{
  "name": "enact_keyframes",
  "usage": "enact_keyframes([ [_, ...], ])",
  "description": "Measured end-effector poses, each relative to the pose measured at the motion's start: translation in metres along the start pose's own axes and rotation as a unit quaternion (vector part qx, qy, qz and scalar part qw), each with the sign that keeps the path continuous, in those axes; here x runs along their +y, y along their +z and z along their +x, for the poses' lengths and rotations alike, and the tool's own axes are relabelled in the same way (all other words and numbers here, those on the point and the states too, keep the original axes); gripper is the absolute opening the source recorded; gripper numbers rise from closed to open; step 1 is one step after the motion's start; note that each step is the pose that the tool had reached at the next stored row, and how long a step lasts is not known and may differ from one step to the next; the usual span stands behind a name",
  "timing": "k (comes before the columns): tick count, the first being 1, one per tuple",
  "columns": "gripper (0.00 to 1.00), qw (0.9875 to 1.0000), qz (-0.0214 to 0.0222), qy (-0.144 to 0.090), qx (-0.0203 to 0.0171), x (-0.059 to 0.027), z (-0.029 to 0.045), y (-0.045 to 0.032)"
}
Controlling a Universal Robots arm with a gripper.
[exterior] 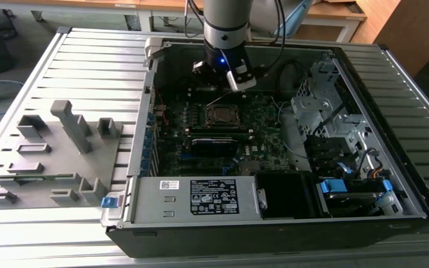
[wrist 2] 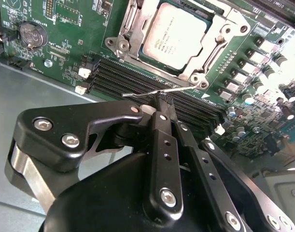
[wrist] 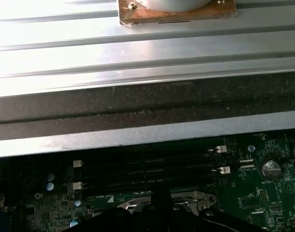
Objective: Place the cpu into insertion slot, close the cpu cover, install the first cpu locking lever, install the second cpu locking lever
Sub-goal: 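Install the first cpu locking lever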
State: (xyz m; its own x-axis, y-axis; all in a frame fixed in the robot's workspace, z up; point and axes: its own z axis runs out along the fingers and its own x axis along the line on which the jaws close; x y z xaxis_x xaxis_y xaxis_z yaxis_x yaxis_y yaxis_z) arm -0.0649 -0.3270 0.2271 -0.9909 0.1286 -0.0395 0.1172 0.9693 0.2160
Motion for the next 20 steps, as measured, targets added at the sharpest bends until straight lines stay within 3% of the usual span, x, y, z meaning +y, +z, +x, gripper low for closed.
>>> enact_keyframes([
  [5, 0.11, 1.0000, -0.0025, 0.001, 0.0001, 0.0005, -0.0004, 0.0015],
  [20, 0.11, 1.0000, -0.0029, 0.001, 0.0002, 0.0018, -0.0061, 0.0070],
])
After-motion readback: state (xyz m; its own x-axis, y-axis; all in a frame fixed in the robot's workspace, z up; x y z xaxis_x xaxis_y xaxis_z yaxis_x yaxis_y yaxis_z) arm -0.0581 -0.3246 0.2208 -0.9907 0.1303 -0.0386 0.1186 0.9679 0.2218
